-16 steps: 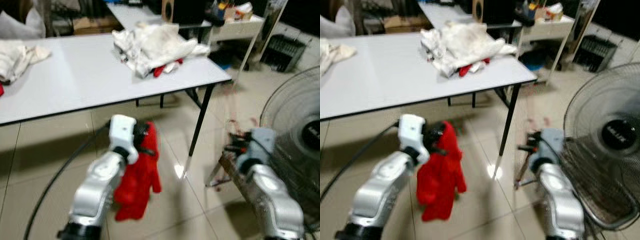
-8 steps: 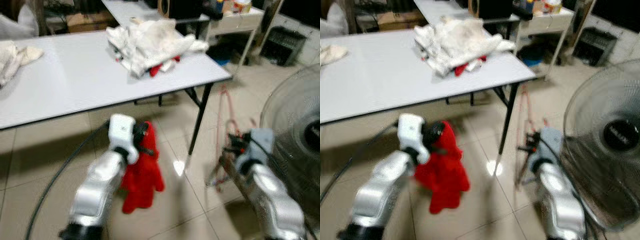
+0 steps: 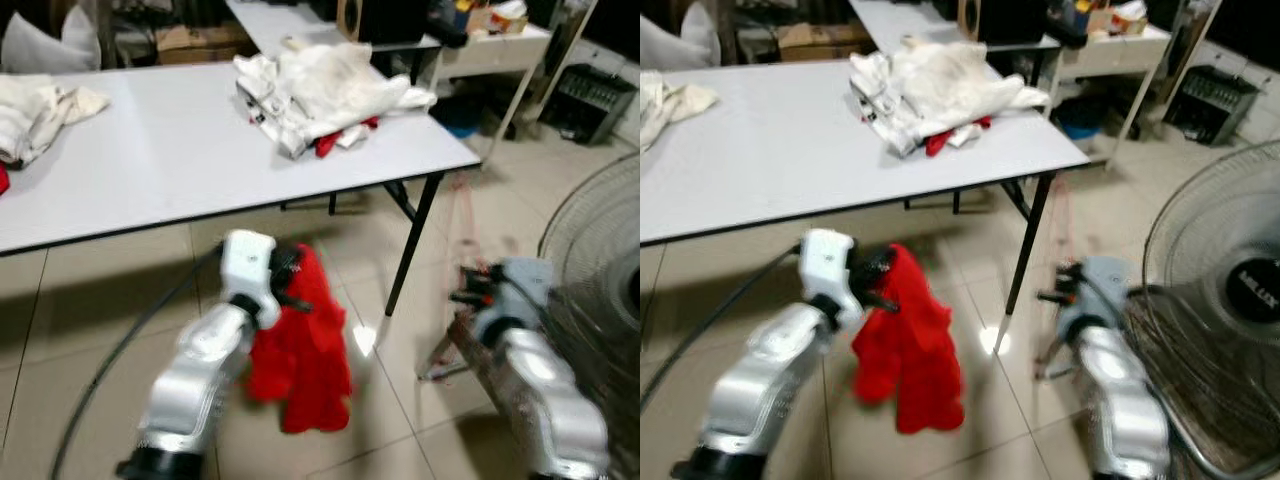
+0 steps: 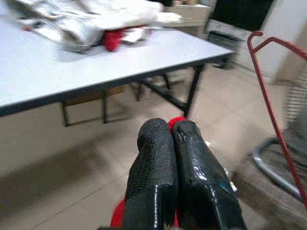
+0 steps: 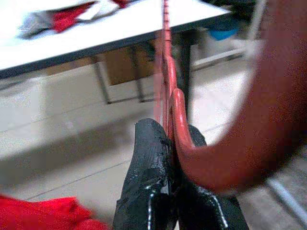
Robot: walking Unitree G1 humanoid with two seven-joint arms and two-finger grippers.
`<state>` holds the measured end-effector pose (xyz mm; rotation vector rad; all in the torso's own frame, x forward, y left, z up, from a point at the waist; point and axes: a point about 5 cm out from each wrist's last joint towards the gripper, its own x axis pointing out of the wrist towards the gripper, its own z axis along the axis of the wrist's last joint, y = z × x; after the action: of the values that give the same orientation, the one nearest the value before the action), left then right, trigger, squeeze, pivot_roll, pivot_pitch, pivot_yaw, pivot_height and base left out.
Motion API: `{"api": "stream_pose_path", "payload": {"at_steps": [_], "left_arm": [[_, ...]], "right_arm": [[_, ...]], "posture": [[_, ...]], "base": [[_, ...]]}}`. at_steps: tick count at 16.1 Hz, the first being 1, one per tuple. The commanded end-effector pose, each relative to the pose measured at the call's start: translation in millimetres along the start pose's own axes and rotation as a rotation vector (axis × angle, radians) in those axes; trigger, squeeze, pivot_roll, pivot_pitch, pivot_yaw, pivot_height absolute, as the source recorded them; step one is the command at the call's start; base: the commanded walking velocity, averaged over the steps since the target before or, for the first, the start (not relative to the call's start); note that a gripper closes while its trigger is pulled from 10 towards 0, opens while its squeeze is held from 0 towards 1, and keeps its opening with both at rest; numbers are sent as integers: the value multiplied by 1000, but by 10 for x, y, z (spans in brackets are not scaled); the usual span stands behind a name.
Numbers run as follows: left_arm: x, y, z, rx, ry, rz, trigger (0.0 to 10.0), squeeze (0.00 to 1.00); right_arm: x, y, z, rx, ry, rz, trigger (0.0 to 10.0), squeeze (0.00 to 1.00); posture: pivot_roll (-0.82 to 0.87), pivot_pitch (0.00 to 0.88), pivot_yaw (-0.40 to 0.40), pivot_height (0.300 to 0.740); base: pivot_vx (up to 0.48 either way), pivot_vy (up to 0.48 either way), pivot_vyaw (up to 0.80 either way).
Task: Hang hanger
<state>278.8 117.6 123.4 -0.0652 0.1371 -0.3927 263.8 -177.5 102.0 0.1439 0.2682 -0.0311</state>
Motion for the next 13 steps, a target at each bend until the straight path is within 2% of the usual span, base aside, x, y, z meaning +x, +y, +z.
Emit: {"api": "stream_pose_path", "payload": {"at_steps": [1,6,9,13], "left_arm": [[29,-95,67,-3,-30,-32,10000,0],[32,-88,70,-3,-31,-32,10000,0],[59,-77,104,0,-41,-31,10000,0],[91,-63,276,9,-98,-21,10000,0]], "right_arm": [[-16,-103,41,-13,-17,-39,10000,0],[-6,-110,53,-30,-25,-41,10000,0],[23,-160,149,-57,-47,-36,10000,0],[7,-53,359,-115,-81,64,10000,0]], "posture": [[-93,25,-33,740],[-95,20,-27,740],[-97,11,-20,740],[-112,0,-27,740]], "base": [[281,0,0],[277,0,0],[276,0,0],[290,0,0]]}}
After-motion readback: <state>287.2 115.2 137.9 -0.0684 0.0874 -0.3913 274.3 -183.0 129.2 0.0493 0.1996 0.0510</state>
